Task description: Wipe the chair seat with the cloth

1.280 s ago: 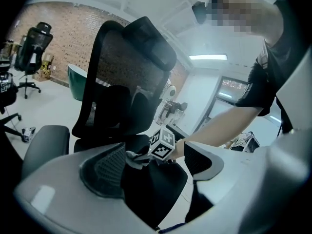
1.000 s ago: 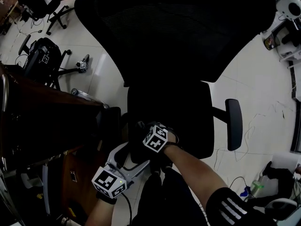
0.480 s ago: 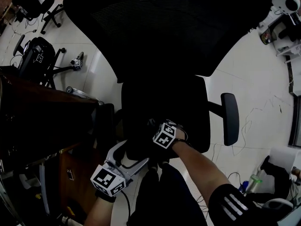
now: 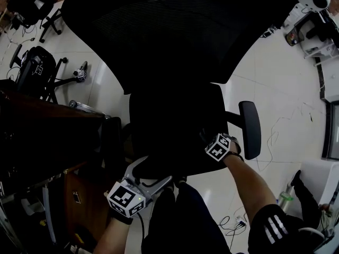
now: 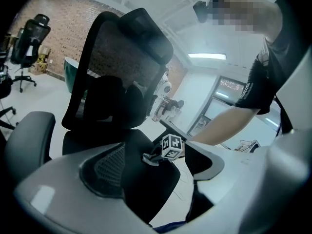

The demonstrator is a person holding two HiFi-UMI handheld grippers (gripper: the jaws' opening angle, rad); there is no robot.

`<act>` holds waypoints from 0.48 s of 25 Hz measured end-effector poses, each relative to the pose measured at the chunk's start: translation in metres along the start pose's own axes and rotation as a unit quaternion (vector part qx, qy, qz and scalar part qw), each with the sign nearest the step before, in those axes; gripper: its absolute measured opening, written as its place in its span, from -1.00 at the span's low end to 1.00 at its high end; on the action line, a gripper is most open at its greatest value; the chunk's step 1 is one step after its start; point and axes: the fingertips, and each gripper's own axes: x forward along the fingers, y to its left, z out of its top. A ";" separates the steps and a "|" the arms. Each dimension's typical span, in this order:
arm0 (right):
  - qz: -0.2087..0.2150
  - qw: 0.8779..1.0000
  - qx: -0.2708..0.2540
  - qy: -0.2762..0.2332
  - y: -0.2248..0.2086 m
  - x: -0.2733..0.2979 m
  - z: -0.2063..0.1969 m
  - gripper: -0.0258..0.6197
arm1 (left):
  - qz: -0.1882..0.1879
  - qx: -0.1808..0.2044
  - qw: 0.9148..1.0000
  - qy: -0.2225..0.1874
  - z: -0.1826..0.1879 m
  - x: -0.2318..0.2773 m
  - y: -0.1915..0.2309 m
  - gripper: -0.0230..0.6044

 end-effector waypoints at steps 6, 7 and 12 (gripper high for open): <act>-0.002 0.999 0.029 -0.038 0.009 -0.011 0.023 -0.77 | 0.006 0.002 1.000 0.002 -0.002 -0.009 0.003 0.37; 0.009 0.998 0.030 -0.053 0.020 -0.012 0.037 -0.77 | 0.009 0.001 1.000 0.003 -0.004 -0.013 0.005 0.37; 0.075 0.990 0.004 -0.122 0.107 -0.009 0.127 -0.77 | 0.026 -0.003 1.000 0.003 -0.012 -0.034 0.010 0.37</act>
